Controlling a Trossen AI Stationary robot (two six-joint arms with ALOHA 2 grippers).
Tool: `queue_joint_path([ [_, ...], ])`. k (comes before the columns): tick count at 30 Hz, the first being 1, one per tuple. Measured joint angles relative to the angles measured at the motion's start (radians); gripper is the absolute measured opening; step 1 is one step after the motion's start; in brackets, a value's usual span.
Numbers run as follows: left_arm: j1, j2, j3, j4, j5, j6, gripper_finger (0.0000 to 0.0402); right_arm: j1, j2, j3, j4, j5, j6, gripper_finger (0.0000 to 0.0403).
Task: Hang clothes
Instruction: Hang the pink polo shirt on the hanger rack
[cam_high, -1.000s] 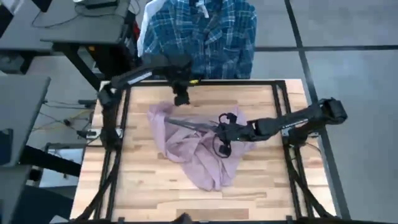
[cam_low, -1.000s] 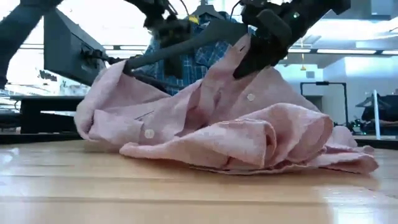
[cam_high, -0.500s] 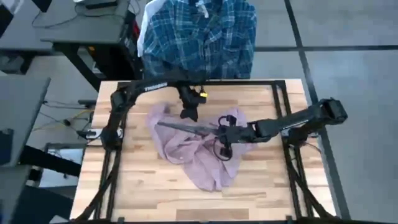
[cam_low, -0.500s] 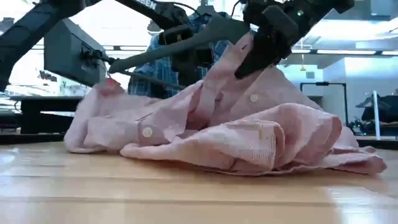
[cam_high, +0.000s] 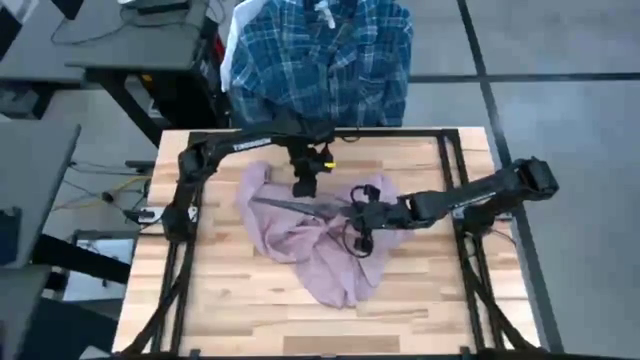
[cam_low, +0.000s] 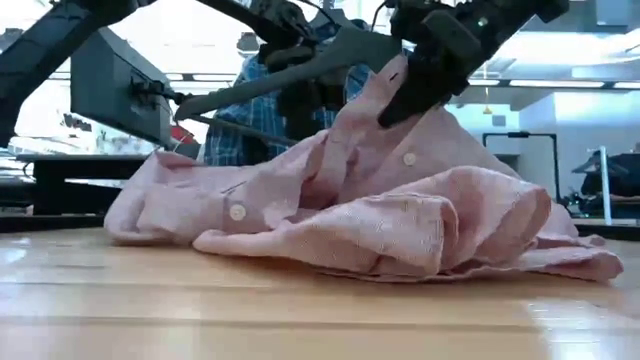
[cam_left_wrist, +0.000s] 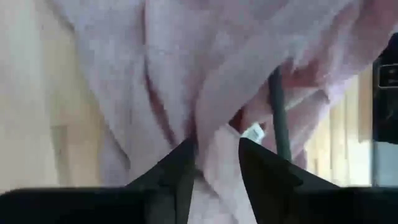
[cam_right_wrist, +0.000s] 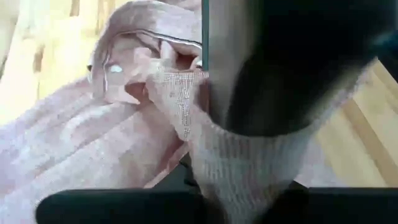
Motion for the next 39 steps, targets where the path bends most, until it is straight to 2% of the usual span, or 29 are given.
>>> queue_joint_path([
  [5,-0.012,0.000,-0.119,0.068,-0.057,0.000,0.0107,0.000,0.000,0.000,-0.003,0.000,-0.002,0.0018],
  [12,-0.015,-0.004,-0.229,0.070,-0.013,-0.053,0.0107,0.002,0.000,0.000,-0.007,-0.009,-0.006,0.0018],
  [17,-0.014,-0.012,-0.237,0.070,-0.004,-0.074,0.0107,0.000,0.000,0.000,-0.007,-0.009,-0.006,0.0018],
  [22,-0.018,-0.030,-0.205,0.022,0.129,-0.073,0.0107,0.000,0.000,0.000,-0.004,-0.002,-0.006,0.0018],
  [27,-0.042,-0.029,-0.227,-0.052,0.136,-0.071,0.0107,-0.001,0.000,0.000,-0.016,-0.002,-0.006,0.0018],
  [35,-0.074,-0.030,-0.329,0.142,0.089,-0.165,0.0107,0.001,0.001,-0.001,-0.036,-0.009,-0.024,0.0018],
  [39,-0.078,-0.030,-0.333,0.147,0.081,-0.194,0.0097,0.001,0.001,-0.001,-0.056,-0.008,-0.023,0.0018],
])
